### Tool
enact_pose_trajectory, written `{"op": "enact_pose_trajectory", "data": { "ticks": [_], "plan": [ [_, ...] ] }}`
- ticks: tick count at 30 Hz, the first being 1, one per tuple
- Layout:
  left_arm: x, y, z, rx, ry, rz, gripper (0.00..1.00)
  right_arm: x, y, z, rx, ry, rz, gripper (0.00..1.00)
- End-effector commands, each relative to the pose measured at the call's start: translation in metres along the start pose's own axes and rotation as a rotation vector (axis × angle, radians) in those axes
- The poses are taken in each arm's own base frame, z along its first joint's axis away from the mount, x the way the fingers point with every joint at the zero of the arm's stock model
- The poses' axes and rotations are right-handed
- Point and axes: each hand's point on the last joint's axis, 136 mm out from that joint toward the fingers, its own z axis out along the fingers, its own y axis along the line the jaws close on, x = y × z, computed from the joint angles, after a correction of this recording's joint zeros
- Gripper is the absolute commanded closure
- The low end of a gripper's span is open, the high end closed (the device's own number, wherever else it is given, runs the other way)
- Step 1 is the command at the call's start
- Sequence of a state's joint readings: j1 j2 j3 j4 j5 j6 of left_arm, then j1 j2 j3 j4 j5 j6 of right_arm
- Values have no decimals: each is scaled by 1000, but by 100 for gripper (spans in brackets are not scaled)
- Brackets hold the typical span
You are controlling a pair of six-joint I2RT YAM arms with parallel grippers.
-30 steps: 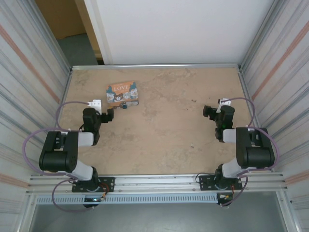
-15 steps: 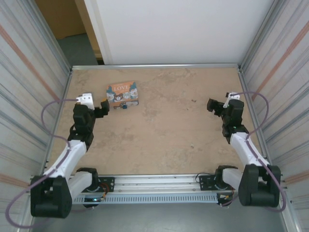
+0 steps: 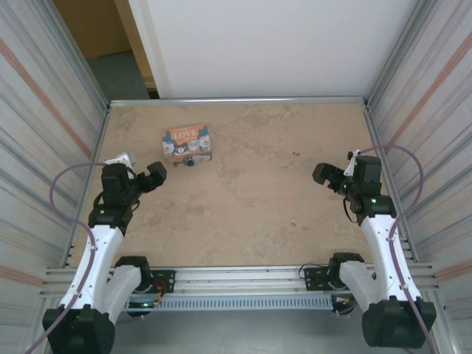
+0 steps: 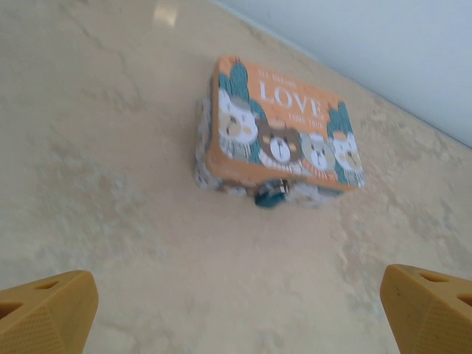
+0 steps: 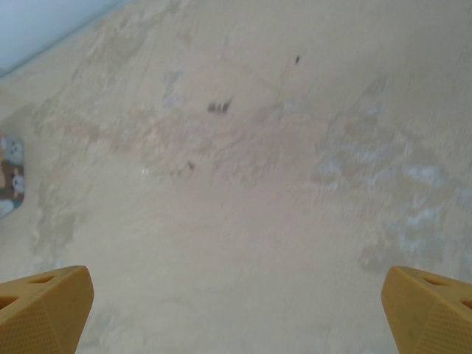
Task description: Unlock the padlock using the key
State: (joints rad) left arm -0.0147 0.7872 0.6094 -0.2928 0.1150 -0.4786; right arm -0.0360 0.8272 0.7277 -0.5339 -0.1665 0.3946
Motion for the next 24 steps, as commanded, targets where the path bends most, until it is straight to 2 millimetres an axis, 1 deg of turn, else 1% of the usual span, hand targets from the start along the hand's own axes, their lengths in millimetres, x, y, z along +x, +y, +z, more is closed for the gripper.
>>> {"op": "enact_pose_trajectory", "data": {
  "ticks": [1, 6, 8, 11, 14, 19, 24],
  "plan": [
    [23, -11, -9, 62, 126, -98, 1, 30, 3, -16, -9, 123, 53, 1],
    [45, -25, -10, 158, 218, -171, 1, 52, 6, -22, -35, 190, 67, 0],
    [55, -27, -10, 182, 253, -195, 1, 62, 6, -23, -37, 221, 74, 1],
    [68, -28, -10, 196, 294, -218, 1, 67, 14, -24, -51, 236, 55, 2],
    [75, -26, -9, 194, 308, -226, 1, 75, 18, -21, -46, 265, 35, 3],
    [77, -24, -5, 185, 302, -245, 1, 86, 23, -15, -41, 297, 0, 2],
    [66, -16, 1, 134, 253, -244, 1, 87, 27, -13, -53, 283, -6, 2]
  ]
}}
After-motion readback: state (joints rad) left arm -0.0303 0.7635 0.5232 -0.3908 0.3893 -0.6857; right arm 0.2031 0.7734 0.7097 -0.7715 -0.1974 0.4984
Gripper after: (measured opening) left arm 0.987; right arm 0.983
